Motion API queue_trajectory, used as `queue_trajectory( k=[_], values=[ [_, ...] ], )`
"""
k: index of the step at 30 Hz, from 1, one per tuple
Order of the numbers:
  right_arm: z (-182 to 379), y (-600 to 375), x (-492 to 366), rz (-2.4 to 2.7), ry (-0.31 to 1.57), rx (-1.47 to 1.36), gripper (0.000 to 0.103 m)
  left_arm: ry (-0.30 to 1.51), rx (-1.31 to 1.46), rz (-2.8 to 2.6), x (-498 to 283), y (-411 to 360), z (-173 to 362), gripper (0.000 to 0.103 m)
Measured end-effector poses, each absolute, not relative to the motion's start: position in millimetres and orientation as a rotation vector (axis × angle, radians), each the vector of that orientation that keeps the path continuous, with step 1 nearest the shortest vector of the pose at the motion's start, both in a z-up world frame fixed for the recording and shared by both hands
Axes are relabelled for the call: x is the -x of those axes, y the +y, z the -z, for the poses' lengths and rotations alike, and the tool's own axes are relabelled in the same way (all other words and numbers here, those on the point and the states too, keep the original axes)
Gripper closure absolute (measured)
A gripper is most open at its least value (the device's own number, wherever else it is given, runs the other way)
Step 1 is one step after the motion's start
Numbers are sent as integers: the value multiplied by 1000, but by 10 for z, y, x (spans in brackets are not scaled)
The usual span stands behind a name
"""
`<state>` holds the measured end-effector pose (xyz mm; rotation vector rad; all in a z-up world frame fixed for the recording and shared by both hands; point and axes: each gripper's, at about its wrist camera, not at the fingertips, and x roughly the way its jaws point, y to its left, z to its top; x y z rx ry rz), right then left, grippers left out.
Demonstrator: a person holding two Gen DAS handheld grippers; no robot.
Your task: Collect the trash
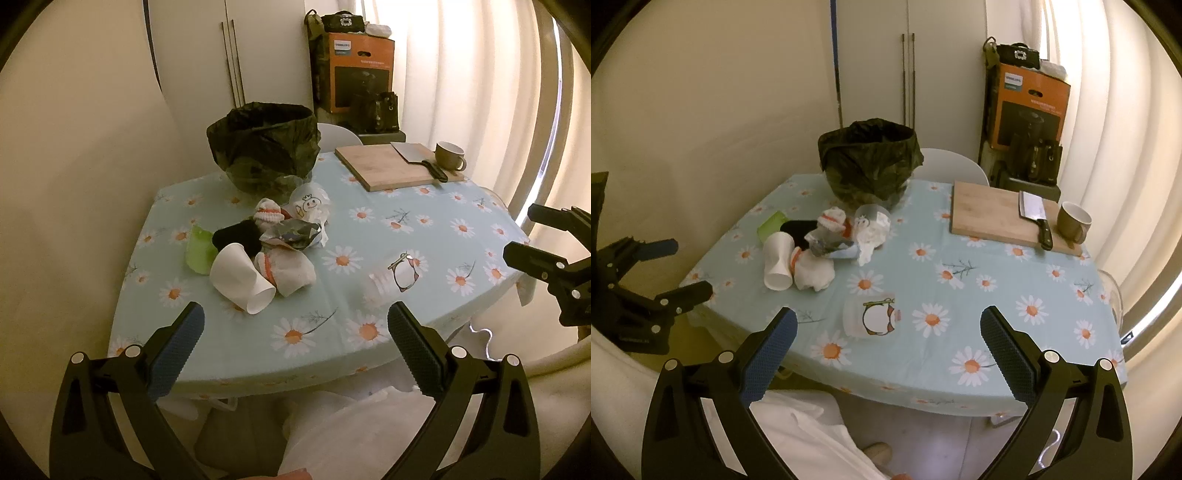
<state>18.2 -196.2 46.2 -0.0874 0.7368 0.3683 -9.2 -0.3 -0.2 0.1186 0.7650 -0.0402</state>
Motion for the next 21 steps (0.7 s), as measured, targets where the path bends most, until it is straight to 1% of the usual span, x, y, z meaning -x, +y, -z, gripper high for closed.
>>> queue_trajectory(
  k=[21],
  values=[
    [-433,-1913,-199,-419,741,115,8,772,-135,66,42,-132,32,6]
  ],
)
